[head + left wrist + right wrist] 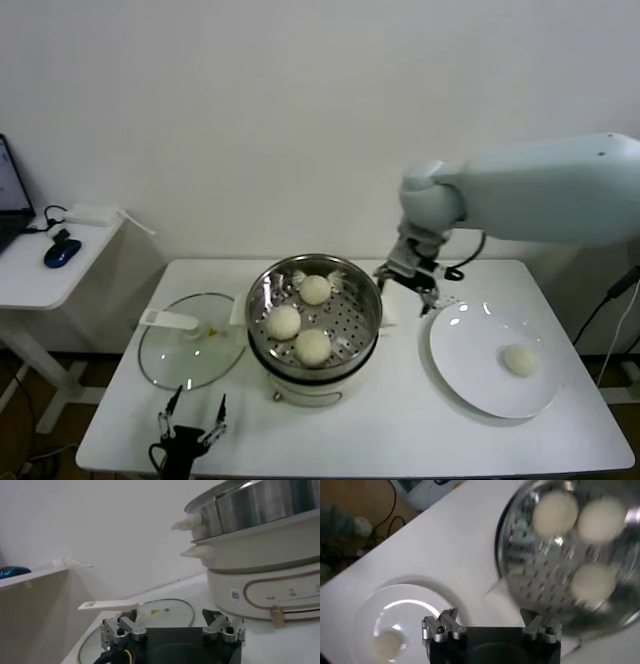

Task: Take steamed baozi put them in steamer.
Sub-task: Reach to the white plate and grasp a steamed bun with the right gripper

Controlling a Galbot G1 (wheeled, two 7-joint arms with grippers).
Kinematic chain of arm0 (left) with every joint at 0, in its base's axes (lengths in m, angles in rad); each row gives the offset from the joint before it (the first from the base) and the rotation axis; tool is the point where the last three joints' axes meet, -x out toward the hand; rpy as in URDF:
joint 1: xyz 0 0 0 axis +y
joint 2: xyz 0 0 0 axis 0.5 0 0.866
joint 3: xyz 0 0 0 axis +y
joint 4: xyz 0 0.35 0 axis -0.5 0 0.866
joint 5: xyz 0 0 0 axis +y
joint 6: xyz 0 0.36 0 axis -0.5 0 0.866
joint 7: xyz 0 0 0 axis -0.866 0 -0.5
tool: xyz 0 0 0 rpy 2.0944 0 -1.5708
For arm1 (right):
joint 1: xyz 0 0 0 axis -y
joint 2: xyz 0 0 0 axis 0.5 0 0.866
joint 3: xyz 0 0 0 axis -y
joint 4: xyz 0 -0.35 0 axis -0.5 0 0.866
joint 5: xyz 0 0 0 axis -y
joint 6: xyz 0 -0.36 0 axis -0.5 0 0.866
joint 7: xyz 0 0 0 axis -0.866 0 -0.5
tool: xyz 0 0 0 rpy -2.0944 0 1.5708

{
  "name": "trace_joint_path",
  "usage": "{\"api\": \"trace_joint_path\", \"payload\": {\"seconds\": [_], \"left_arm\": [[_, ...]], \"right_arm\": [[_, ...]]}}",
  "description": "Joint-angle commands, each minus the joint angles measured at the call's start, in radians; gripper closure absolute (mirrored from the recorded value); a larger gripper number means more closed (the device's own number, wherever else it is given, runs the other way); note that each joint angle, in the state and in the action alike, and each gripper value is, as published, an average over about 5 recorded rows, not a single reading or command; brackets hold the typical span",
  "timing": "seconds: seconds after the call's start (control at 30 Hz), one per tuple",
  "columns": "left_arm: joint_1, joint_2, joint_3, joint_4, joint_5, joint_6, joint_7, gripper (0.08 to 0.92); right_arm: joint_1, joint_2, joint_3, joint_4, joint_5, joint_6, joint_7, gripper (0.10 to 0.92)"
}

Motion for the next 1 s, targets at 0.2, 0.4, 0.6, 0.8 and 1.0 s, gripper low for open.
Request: {"api": "trace_joint_path", "payload": {"seconds": [0.2,0.4,0.6,0.8,1.0], "left_arm": [[0.006,-0.008,-0.004,0.009,0.017,-0.007,-0.001,0.177],[0.006,-0.017,-0.01,0.022,0.032,-0.009,-0.001,0.177],[0.01,-0.028,-0.01,0.025,0.049,-0.007,-0.001,0.177],[0.015,-0.034,-0.015,0.026,0.058,-0.008,-0.001,0.177],[0.017,-0.039,-0.014,0.029,0.067,-0.009,-0.003,0.177]], "right_arm": [[-0.194,-0.352,-0.048,-0.136,-0.146,-0.26,-0.026,0.203],[-0.431,-0.431,0.15,-0.295,-0.263,-0.221,-0.021,0.203],[-0.646,-0.456,0.365,-0.418,-0.33,-0.187,-0.018,0.203],[-0.743,-0.467,0.464,-0.459,-0.361,-0.171,-0.02,0.203],[-0.828,-0.474,0.542,-0.485,-0.388,-0.167,-0.017,0.203]]}}
